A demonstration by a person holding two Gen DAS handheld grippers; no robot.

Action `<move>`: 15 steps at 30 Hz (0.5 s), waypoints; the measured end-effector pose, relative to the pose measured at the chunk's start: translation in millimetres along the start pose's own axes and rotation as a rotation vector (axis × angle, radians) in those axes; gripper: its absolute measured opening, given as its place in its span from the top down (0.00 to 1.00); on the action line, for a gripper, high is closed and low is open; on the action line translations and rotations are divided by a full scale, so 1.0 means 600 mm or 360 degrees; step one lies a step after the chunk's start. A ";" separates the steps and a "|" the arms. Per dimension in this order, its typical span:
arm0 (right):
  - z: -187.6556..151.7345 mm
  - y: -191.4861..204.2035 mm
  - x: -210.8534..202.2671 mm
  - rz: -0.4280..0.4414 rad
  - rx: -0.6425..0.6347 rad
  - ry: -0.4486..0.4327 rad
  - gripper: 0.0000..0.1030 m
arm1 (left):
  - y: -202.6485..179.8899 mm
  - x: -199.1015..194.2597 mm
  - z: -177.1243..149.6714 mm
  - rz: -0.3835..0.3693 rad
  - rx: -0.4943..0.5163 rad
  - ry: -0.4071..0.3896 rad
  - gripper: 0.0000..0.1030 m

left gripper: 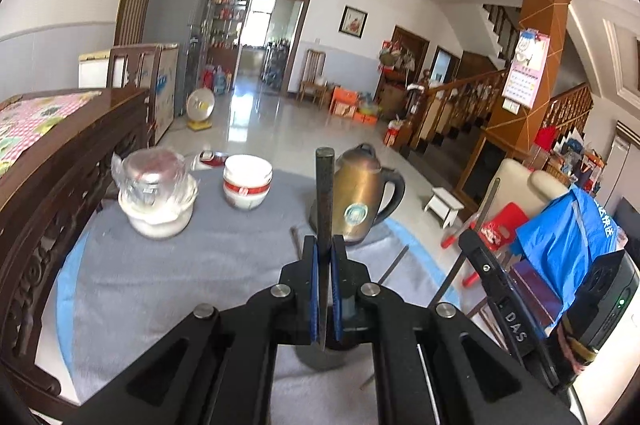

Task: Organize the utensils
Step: 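Lift the chopstick upright with the right tool above the grey cup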

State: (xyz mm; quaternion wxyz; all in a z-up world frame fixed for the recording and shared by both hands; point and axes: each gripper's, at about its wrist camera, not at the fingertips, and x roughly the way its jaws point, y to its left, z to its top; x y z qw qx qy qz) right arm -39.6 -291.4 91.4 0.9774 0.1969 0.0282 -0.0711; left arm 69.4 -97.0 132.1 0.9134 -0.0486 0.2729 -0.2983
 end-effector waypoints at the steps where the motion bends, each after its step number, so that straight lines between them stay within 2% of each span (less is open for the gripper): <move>1: 0.004 -0.002 0.005 -0.0012 0.0010 -0.0029 0.94 | -0.005 0.002 0.002 -0.0002 -0.0002 -0.0023 0.94; 7: 0.004 -0.001 0.042 -0.0121 -0.0045 -0.0151 0.94 | -0.021 0.034 -0.006 0.0015 0.0000 -0.0120 0.94; 11: -0.016 -0.004 0.075 -0.0201 -0.0085 -0.0129 0.94 | -0.019 0.075 -0.029 0.0029 -0.0023 -0.0090 0.94; 15: -0.037 -0.010 0.093 -0.0253 -0.0139 -0.0097 0.94 | -0.015 0.114 -0.059 0.0097 -0.0008 -0.0016 0.94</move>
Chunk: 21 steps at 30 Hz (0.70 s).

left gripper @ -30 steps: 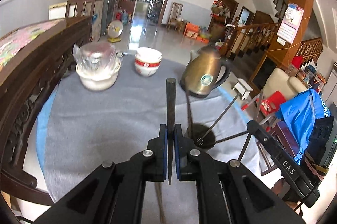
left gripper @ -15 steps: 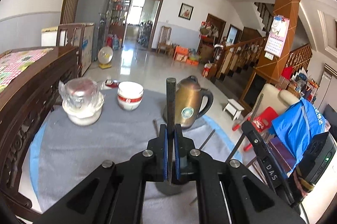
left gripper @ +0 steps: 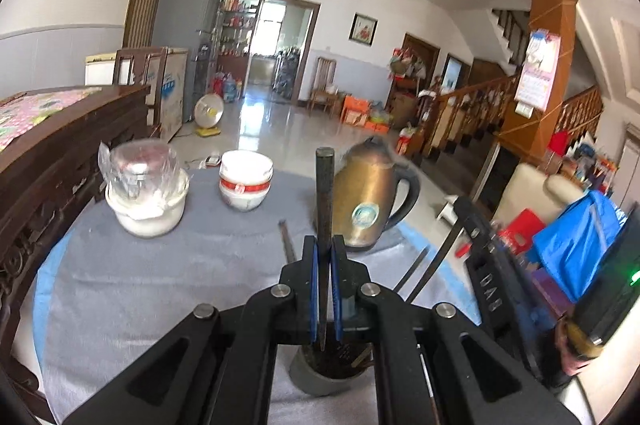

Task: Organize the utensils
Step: 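Lift the chopstick upright with the right tool above the grey cup, then lower the chopstick into the grey cup and open the right tool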

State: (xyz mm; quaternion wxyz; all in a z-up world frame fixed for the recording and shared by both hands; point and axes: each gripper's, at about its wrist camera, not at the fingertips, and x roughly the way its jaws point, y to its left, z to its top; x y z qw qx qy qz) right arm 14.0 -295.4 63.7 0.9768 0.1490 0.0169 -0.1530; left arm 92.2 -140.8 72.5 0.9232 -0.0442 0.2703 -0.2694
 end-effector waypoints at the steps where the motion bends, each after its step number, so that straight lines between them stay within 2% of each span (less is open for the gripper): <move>1: -0.004 -0.002 0.002 -0.0002 -0.0006 0.0008 0.94 | 0.002 0.007 -0.006 0.0007 -0.0004 0.0021 0.94; 6: -0.020 -0.004 0.003 0.0029 -0.0042 0.0083 0.94 | 0.012 0.025 -0.029 0.0002 -0.0023 0.0103 0.94; 16: -0.046 -0.028 -0.015 0.0156 0.0020 0.0346 0.93 | 0.037 -0.019 -0.067 -0.0017 0.0028 0.0218 0.91; 20: -0.050 -0.038 -0.030 0.0203 0.0053 0.0418 0.91 | 0.063 -0.048 -0.089 -0.0004 0.0043 0.0247 0.55; 21: -0.050 -0.038 -0.032 0.0214 0.0055 0.0437 0.91 | 0.071 -0.057 -0.097 0.0007 0.0042 0.0245 0.52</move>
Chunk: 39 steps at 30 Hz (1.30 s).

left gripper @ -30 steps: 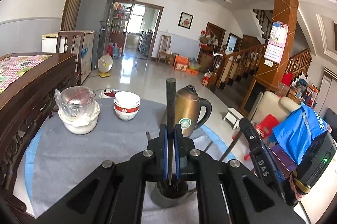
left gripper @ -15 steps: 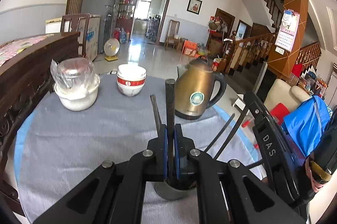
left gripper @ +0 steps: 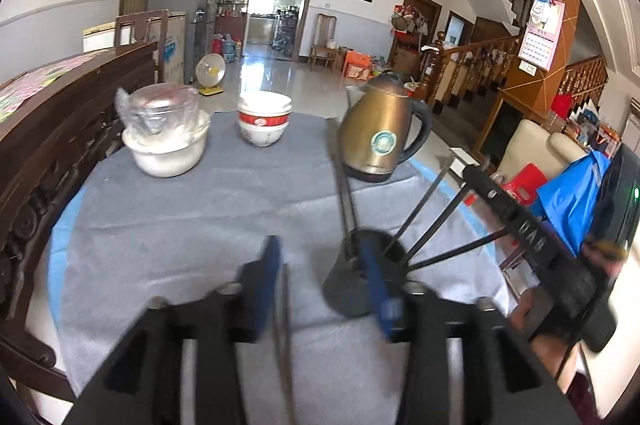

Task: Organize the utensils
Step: 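Lower the chopstick into the grey cup and open the right tool, then move the right tool back toward the two remaining chopsticks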

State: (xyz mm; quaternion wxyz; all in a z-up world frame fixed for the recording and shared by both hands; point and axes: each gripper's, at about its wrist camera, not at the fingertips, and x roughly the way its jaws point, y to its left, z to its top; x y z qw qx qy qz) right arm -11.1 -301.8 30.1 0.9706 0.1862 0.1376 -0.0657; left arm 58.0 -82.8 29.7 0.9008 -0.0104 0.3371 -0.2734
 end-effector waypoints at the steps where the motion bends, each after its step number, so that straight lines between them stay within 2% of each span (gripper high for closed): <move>1: 0.001 0.002 -0.002 0.0010 0.0001 0.0015 0.91 | 0.005 -0.004 -0.006 0.0002 0.0000 0.0005 0.51; 6: 0.003 0.005 -0.018 0.0065 0.0032 0.0077 0.89 | 0.026 -0.021 -0.036 0.0078 0.0010 0.0033 0.45; 8: 0.004 0.002 -0.025 0.0071 0.0041 0.0063 0.84 | 0.028 -0.024 -0.037 0.0079 0.0009 0.0021 0.45; 10: 0.006 -0.003 -0.025 0.0056 0.0065 0.0060 0.73 | 0.026 -0.022 -0.030 0.0073 0.0004 0.0023 0.45; 12: 0.007 -0.010 -0.030 0.0065 0.0094 0.0050 0.70 | 0.022 -0.023 -0.026 0.0055 0.0010 0.0013 0.45; 17: 0.005 -0.015 -0.065 0.0101 0.0096 -0.0029 0.70 | 0.016 -0.018 -0.034 0.0064 0.0054 0.0024 0.44; 22: -0.010 -0.012 -0.098 0.0166 0.0034 -0.0034 0.70 | 0.031 0.012 -0.062 0.0099 0.0004 0.0152 0.44; 28: -0.061 -0.016 -0.093 0.0222 0.0015 0.0162 0.70 | 0.047 0.045 -0.106 0.0190 -0.0003 0.0327 0.44; 31: -0.091 -0.022 -0.078 0.0196 0.0023 0.0261 0.70 | 0.057 0.057 -0.129 0.0242 -0.0019 0.0406 0.44; 36: -0.139 -0.027 -0.053 0.0227 0.0077 0.0450 0.70 | 0.056 0.064 -0.151 0.0355 0.0042 0.0447 0.44; 39: -0.159 -0.027 -0.042 0.0233 0.0084 0.0506 0.70 | 0.056 0.064 -0.157 0.0398 0.0071 0.0443 0.44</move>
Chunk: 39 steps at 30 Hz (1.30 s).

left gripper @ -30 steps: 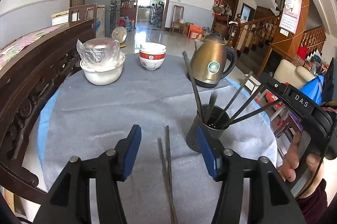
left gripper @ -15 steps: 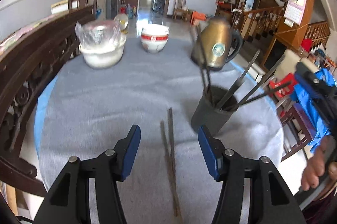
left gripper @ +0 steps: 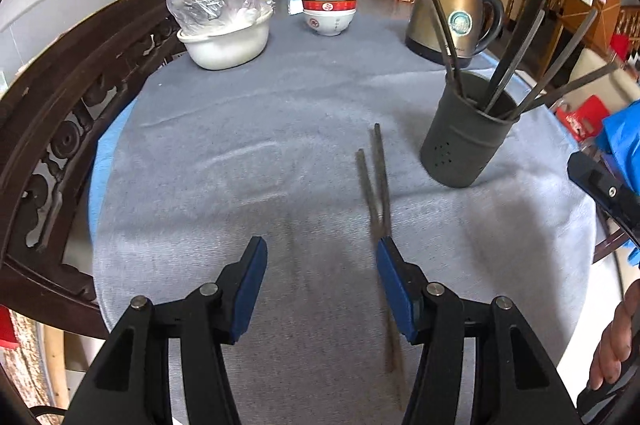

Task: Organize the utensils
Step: 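Move the right tool back toward the two remaining chopsticks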

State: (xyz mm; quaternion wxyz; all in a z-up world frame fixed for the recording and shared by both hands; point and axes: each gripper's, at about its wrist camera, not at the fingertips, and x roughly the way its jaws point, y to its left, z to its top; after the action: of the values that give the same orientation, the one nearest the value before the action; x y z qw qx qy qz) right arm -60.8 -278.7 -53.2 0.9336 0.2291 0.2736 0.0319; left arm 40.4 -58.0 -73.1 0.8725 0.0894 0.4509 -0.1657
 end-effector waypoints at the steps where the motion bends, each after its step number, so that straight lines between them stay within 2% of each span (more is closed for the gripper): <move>1: -0.004 0.000 0.005 0.0000 0.0006 0.0020 0.70 | 0.000 -0.001 -0.002 0.0014 0.0008 -0.0005 0.44; 13: -0.027 -0.005 0.035 0.0013 0.0079 0.0134 0.70 | 0.006 0.002 -0.004 0.0087 0.0020 -0.0033 0.44; 24: -0.038 0.012 0.046 0.0013 0.0051 0.0187 0.70 | 0.005 0.005 -0.013 0.0175 0.0064 -0.0045 0.41; 39: -0.050 0.016 0.059 0.0042 0.0060 0.0234 0.70 | 0.016 0.026 -0.025 0.0204 0.0044 0.0023 0.40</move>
State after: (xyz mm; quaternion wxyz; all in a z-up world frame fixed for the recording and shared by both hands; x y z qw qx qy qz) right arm -45.8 -251.6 -88.7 0.9060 0.2473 0.3390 0.0557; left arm 41.1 -47.6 -94.2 0.8768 0.1313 0.4481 -0.1151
